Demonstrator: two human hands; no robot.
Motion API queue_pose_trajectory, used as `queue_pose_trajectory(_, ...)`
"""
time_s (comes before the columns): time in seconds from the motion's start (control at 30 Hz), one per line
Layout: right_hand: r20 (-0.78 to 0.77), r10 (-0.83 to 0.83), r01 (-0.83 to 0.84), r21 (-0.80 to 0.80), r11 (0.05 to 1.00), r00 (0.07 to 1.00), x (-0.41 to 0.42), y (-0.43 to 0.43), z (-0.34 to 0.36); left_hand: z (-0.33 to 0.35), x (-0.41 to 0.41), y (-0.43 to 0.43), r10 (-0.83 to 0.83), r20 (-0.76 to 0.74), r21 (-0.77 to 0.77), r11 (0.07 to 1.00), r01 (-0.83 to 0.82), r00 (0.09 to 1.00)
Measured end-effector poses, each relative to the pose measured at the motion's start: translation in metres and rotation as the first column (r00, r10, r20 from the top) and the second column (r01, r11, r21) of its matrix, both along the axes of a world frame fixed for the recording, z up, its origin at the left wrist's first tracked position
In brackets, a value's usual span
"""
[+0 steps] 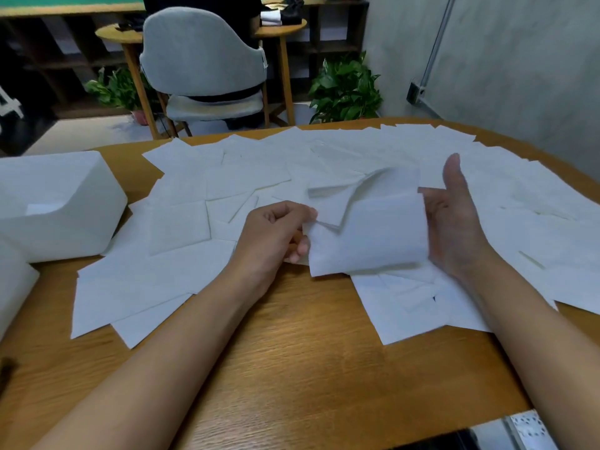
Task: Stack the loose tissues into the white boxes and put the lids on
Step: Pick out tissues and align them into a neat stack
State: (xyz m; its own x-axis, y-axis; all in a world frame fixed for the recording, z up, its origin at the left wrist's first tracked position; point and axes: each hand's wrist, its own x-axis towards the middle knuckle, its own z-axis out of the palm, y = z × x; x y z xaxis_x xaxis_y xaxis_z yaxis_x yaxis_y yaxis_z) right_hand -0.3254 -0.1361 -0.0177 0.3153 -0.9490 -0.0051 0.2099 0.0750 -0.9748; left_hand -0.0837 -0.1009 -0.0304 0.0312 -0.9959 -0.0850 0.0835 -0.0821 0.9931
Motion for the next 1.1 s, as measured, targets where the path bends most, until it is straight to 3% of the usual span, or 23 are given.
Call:
queue_pose_trajectory(0.2,-0.301,-0.210,0.150,-0.210,0.966,0.930,-0.0004,-0.0033,-0.0104,0.0011,0.0010,0.0007,0.019,0.058,-0.020,1.000,-0.018,0.998)
queue_pose_trajectory(0.43,-0.310,-0.211,0.168,-0.161,0.973,0.927,0.0011,-0.0019,-0.0108,0.0034,-0.0006,0.0044,0.086,0.260,-0.226,0.974,-0.026,0.962)
queue_pose_trajectory(0.67,-0.250,-0.212,0.190,-0.111,0.976,0.945,0.0059,0.0020,-0.0038,-0.0008,-0.0009,0.0037,0.065,0.268,-0.141,0.990,-0.028,0.961)
queue_pose_trajectory(0.9,-0.267,-0.263,0.237,-0.125,0.963,0.927,0.0068,-0.0021,-0.0071,-0.0021,-0.0060,0.0058,0.051,0.301,-0.172,0.985,0.001,0.952)
queue_pose_trajectory(1.1,-0.248,-0.267,0.222,-0.195,0.955,0.931,0.0069,-0.0011,-0.0046,-0.0037,-0.0073,0.0088,0.054,0.462,-0.226,0.972,0.059,0.885)
